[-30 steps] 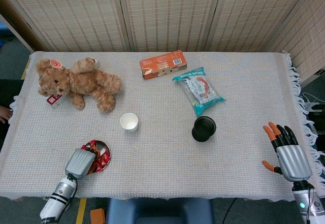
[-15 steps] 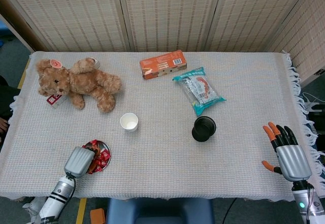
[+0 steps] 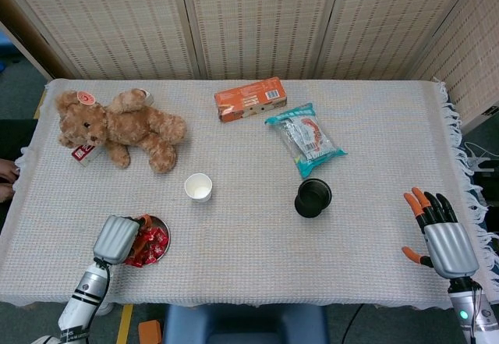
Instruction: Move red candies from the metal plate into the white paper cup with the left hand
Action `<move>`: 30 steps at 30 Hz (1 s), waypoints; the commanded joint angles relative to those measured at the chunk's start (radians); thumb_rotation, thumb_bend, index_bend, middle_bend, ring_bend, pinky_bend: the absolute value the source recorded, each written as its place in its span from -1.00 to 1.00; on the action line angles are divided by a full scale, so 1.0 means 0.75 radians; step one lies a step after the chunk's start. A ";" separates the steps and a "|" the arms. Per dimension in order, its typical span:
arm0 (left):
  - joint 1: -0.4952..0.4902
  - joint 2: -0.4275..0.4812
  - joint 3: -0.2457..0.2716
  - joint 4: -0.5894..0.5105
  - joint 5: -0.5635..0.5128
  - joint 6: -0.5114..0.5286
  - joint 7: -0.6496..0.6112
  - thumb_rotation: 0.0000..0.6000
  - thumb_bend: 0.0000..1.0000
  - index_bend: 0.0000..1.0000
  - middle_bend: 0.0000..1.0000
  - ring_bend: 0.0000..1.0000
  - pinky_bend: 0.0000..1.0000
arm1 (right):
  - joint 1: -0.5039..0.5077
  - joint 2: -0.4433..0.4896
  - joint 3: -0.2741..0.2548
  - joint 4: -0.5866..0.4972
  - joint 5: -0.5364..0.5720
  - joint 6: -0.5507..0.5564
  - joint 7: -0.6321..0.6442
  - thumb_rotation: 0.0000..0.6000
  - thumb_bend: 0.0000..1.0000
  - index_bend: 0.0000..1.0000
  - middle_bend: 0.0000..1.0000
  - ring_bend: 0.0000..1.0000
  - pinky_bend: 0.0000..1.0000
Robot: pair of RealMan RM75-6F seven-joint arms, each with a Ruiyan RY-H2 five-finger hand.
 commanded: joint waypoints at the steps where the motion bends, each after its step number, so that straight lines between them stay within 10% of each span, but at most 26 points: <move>1: -0.008 0.017 -0.024 -0.028 0.008 0.020 -0.027 1.00 0.45 0.52 0.45 0.37 1.00 | 0.001 0.000 0.001 0.000 0.001 -0.001 0.001 1.00 -1.00 -1.00 -1.00 -1.00 -1.00; 30: -0.346 -0.024 -0.297 -0.193 -0.318 -0.273 0.148 1.00 0.47 0.54 0.48 0.38 1.00 | 0.003 0.009 0.011 -0.001 0.031 -0.012 0.012 1.00 -1.00 -1.00 -1.00 -1.00 -1.00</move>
